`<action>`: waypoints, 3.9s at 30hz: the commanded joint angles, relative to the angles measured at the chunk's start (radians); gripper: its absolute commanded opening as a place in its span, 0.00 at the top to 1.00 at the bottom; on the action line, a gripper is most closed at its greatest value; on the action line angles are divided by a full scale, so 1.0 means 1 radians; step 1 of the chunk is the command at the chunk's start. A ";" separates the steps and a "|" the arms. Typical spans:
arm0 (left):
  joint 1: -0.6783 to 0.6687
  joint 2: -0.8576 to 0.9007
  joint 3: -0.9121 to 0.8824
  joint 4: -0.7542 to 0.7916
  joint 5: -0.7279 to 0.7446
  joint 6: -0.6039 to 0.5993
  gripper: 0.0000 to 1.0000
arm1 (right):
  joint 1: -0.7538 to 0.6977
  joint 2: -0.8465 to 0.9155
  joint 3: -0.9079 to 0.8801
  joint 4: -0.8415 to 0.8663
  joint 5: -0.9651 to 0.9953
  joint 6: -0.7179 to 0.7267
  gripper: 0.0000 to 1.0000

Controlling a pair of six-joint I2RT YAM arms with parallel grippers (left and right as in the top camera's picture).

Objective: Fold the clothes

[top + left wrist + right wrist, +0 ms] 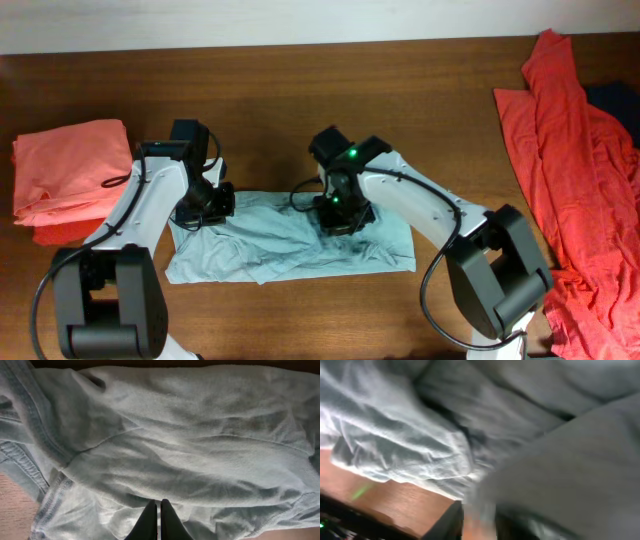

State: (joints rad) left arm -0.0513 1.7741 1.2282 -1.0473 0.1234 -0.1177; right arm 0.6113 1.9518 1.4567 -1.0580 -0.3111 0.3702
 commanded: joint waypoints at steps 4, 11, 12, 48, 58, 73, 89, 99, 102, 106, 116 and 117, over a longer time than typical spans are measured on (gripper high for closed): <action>-0.001 -0.023 -0.003 -0.001 0.011 -0.010 0.95 | 0.048 0.002 0.013 0.022 0.008 -0.004 0.62; -0.001 -0.023 -0.003 -0.001 0.011 -0.010 0.95 | 0.028 -0.006 0.014 0.005 0.061 -0.047 0.62; -0.001 -0.023 -0.003 -0.001 0.011 -0.010 0.95 | 0.022 -0.014 0.014 -0.005 0.062 -0.047 0.62; -0.001 -0.023 -0.003 -0.009 -0.025 -0.009 0.94 | -0.062 0.027 -0.060 -0.036 0.328 0.027 0.85; -0.001 -0.023 -0.003 -0.008 -0.042 -0.009 0.94 | -0.062 0.052 -0.059 0.246 0.056 -0.066 0.84; -0.001 -0.023 -0.003 -0.012 -0.043 -0.009 0.94 | -0.135 -0.027 0.042 -0.056 0.197 -0.131 0.81; -0.001 -0.023 -0.003 -0.012 -0.043 -0.009 0.94 | -0.133 -0.036 -0.211 -0.045 0.210 -0.119 0.81; -0.001 -0.023 -0.003 -0.013 -0.043 -0.009 0.94 | -0.127 -0.036 -0.375 -0.032 0.304 -0.077 0.81; -0.001 -0.023 -0.003 -0.013 -0.043 -0.009 0.94 | -0.163 -0.037 -0.367 -0.047 0.412 -0.037 0.80; -0.001 -0.023 -0.003 -0.013 -0.043 -0.009 0.94 | -0.232 -0.037 -0.348 -0.052 0.473 0.001 0.80; -0.001 -0.023 -0.003 -0.012 -0.043 -0.009 0.94 | -0.220 -0.111 -0.254 -0.097 0.369 -0.104 0.79; -0.001 -0.023 -0.003 -0.012 -0.043 -0.009 0.94 | -0.217 -0.139 -0.246 -0.097 0.345 -0.105 0.78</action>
State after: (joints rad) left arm -0.0513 1.7741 1.2282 -1.0580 0.0883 -0.1177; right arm 0.3775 1.8984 1.1702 -1.1507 0.0807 0.2832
